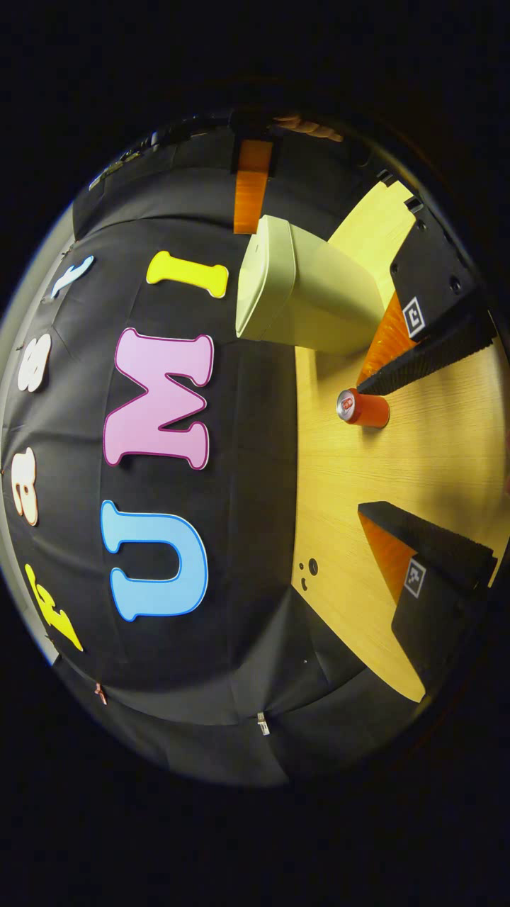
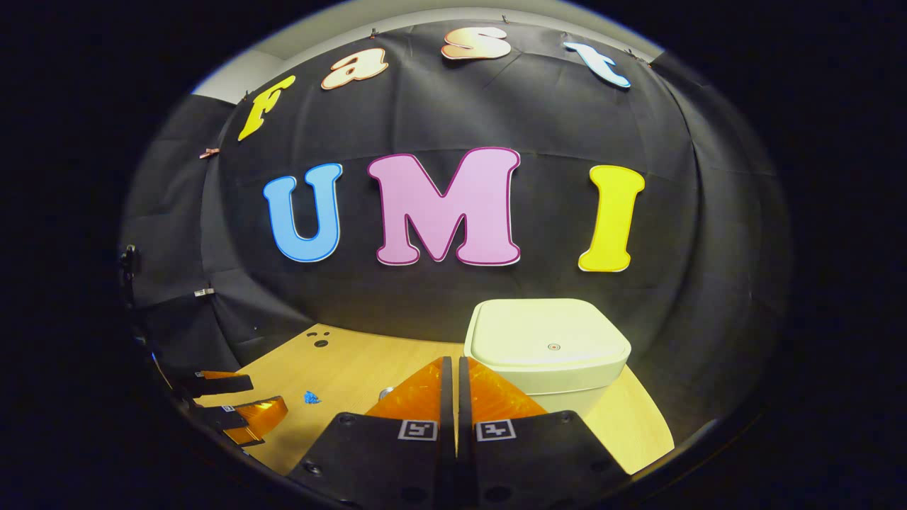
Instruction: Press the lid of the desktop garbage bin to open it, pick up the crumpled paper on the desktop and throw it into the bin, then pick up the pop can on the desktop and drop it into the bin, and finally close the garbage bin lid.
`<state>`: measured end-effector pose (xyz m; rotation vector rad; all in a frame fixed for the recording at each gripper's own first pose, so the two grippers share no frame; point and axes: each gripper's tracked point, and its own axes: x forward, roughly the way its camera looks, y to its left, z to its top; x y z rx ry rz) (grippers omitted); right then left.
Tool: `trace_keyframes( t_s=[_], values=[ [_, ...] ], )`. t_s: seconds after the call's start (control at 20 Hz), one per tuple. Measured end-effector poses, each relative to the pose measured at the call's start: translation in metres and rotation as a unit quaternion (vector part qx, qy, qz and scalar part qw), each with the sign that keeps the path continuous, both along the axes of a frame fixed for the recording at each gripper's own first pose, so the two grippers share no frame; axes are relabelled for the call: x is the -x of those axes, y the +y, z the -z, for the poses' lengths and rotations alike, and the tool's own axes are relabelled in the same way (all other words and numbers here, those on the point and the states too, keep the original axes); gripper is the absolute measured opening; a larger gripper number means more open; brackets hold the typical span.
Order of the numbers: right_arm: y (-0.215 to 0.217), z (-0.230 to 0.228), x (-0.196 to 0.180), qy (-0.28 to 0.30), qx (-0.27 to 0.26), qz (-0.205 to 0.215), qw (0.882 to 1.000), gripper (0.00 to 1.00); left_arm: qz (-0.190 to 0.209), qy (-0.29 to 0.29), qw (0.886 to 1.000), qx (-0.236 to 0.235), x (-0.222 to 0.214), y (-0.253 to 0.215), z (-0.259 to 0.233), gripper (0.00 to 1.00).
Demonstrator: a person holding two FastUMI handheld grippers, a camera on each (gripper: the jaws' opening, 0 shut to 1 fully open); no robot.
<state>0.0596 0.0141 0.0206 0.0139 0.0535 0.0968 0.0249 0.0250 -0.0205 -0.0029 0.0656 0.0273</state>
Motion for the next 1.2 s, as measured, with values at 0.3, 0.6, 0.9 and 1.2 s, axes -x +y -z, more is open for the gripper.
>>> trace_keyframes(
  t_s=[0.3, 0.6, 0.9, 1.2],
  values=[
    [-0.032, -0.009, -0.028, 0.005, 0.001, 0.029, 1.000, 0.05, -0.007, 0.005, 1.000, -0.004, 0.001, 0.002, 0.003, 0.97],
    [-0.072, -0.004, -0.059, 0.024, -0.002, 0.060, 0.998, 0.05, -0.037, 0.023, 0.999, 0.006, 0.003, 0.016, 0.012, 0.97],
    [-0.097, 0.009, -0.084, 0.047, -0.010, 0.073, 0.996, 0.05, -0.078, 0.031, 0.997, 0.000, 0.000, 0.034, 0.015, 0.97],
    [-0.101, 0.027, -0.096, 0.067, 0.003, 0.068, 0.995, 0.05, -0.126, 0.039, 0.991, 0.011, 0.000, 0.053, 0.016, 0.97]
  ],
)
